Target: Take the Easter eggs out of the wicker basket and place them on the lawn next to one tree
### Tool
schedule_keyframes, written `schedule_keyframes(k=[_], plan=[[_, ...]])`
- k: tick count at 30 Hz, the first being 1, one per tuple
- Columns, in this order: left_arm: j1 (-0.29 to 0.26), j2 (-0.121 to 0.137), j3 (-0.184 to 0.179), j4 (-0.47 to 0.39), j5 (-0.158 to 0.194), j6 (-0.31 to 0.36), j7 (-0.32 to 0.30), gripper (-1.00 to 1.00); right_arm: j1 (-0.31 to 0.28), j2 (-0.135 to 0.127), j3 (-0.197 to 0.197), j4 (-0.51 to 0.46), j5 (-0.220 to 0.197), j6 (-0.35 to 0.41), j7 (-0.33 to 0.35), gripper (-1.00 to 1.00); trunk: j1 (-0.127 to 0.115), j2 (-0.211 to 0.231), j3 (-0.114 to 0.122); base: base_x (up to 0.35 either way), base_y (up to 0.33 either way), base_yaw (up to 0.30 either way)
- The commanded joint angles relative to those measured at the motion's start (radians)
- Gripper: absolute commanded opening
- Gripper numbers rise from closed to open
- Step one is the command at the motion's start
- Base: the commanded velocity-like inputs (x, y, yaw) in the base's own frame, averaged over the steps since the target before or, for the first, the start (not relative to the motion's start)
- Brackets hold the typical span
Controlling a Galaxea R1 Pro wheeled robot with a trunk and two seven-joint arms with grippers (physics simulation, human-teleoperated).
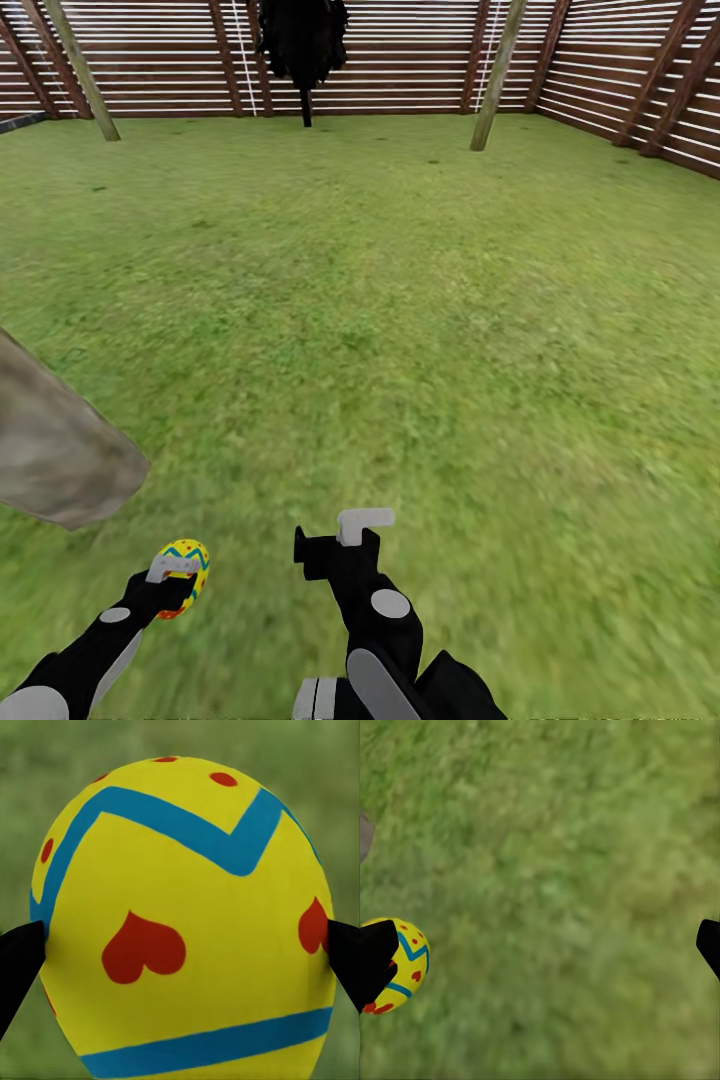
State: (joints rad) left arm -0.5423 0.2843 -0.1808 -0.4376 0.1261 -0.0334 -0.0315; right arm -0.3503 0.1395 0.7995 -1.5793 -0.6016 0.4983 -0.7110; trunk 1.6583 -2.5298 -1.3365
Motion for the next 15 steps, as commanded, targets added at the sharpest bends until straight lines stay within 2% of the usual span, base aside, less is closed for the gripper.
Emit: schedule_keyframes(k=[1,5,15], plan=[[-0.001,0.001,0.003,0.001,0.010,-0.004,-0.001,-1.00,-0.001,0.000,0.001,-0.001,-0.006,0.003,-0.008,1.00,0.000,-0.001,-0.005,0.000,0.000,0.000],[-0.001,0.002,0.034,0.000,0.010,-0.005,-0.002,-1.00,-0.001,0.000,0.001,-0.001,-0.007,0.003,-0.008,1.00,0.002,-0.002,-0.020,0.000,0.000,0.000],[-0.001,0.002,0.040,0.000,0.010,-0.006,-0.002,-1.00,-0.001,0.000,0.002,0.001,-0.007,0.003,-0.008,1.00,0.002,-0.002,-0.024,0.000,0.000,0.000]])
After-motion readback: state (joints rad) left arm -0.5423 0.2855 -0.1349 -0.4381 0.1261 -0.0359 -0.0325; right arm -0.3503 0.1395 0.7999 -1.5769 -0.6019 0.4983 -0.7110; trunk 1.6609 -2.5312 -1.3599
